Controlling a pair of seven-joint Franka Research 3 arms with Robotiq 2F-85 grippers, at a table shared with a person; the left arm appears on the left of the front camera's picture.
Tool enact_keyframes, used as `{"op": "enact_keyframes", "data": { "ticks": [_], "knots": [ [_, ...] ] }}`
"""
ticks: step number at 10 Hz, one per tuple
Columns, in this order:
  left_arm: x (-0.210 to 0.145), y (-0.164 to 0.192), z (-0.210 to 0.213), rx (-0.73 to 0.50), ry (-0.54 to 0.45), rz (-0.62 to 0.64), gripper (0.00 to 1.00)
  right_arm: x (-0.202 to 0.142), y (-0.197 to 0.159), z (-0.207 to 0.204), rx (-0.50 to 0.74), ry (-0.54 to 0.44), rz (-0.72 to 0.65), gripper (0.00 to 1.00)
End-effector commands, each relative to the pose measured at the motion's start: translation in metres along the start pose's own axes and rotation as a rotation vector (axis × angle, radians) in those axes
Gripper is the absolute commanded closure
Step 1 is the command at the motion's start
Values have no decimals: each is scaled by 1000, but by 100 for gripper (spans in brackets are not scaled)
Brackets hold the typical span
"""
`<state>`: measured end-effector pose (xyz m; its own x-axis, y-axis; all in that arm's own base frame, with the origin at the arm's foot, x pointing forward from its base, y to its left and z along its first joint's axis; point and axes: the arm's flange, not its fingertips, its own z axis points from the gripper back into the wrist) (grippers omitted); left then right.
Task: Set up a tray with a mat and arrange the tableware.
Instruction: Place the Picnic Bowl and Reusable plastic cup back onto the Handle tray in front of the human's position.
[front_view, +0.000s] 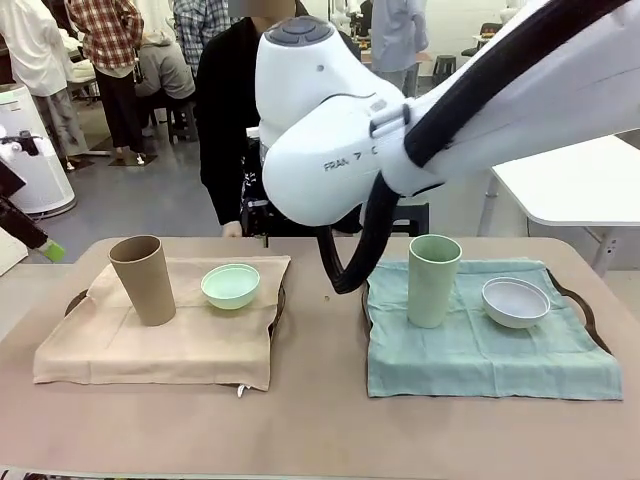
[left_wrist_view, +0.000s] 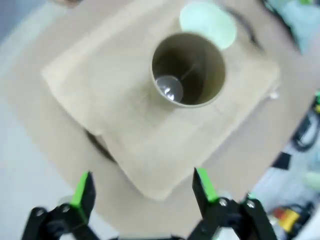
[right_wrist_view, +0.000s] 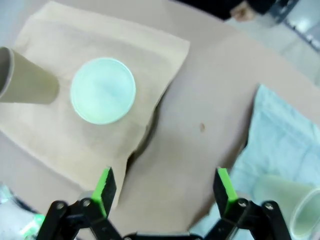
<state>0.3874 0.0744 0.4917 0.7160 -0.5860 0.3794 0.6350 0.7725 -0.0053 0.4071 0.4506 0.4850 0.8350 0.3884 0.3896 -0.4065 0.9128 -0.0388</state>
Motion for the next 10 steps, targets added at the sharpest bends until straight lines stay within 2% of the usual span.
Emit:
{"op": "enact_keyframes", "data": {
  "ticks": [1, 3, 5, 7, 8, 9, 10],
  "knots": [
    [13, -49, 31, 11, 113, 39, 0, -29, -12, 40, -20, 3, -58, 0],
    [31, -84, 74, -63, 147, -9, 0, -46, -14, 80, -80, -73, -76, 0],
    [54, -105, 110, -91, 74, -52, 0, -58, -16, 100, -123, -100, -106, 0],
    [84, -122, 132, -123, -154, -111, 0, -65, -22, 101, -144, -95, -155, 0],
    [56, -119, 119, -70, 51, -80, 0, -63, -27, 85, -182, -71, -164, 0],
    [56, -119, 119, -70, 51, -80, 0, -58, -17, 114, -123, -102, -104, 0],
    [56, -119, 119, -70, 51, -80, 0, -58, -17, 114, -123, -102, -104, 0]
  ]
}}
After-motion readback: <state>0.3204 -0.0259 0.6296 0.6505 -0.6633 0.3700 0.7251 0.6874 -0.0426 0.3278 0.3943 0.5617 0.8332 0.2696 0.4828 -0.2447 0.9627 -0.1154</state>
